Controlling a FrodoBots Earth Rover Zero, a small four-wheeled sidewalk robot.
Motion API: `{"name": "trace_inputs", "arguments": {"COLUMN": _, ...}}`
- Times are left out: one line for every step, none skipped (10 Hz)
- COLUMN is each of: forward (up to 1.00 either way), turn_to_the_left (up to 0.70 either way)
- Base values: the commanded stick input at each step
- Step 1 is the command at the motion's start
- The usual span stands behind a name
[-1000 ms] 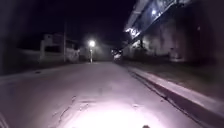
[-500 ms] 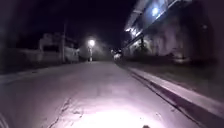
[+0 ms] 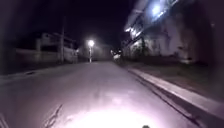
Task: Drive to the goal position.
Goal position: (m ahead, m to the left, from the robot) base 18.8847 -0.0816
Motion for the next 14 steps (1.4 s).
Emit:
{"name": "trace_inputs", "arguments": {"forward": 0.7, "turn_to_the_left": 0.01}}
{"name": "trace_inputs", "arguments": {"forward": 0.7, "turn_to_the_left": 0.01}}
{"name": "trace_inputs", "arguments": {"forward": 0.7, "turn_to_the_left": 0.01}}
{"name": "trace_inputs", "arguments": {"forward": 0.7, "turn_to_the_left": 0.01}}
{"name": "trace_inputs", "arguments": {"forward": 0.7, "turn_to_the_left": 0.01}}
{"name": "trace_inputs", "arguments": {"forward": 0.7, "turn_to_the_left": 0.01}}
{"name": "trace_inputs", "arguments": {"forward": 0.7, "turn_to_the_left": 0.01}}
{"name": "trace_inputs", "arguments": {"forward": 0.7, "turn_to_the_left": 0.01}}
{"name": "trace_inputs", "arguments": {"forward": 0.7, "turn_to_the_left": 0.01}}
{"name": "trace_inputs", "arguments": {"forward": 0.7, "turn_to_the_left": 0.01}}
{"name": "trace_inputs", "arguments": {"forward": 0.7, "turn_to_the_left": 0.01}}
{"name": "trace_inputs", "arguments": {"forward": 0.7, "turn_to_the_left": 0.01}}
{"name": "trace_inputs", "arguments": {"forward": 0.7, "turn_to_the_left": 0.01}}
{"name": "trace_inputs", "arguments": {"forward": 0.7, "turn_to_the_left": 0.01}}
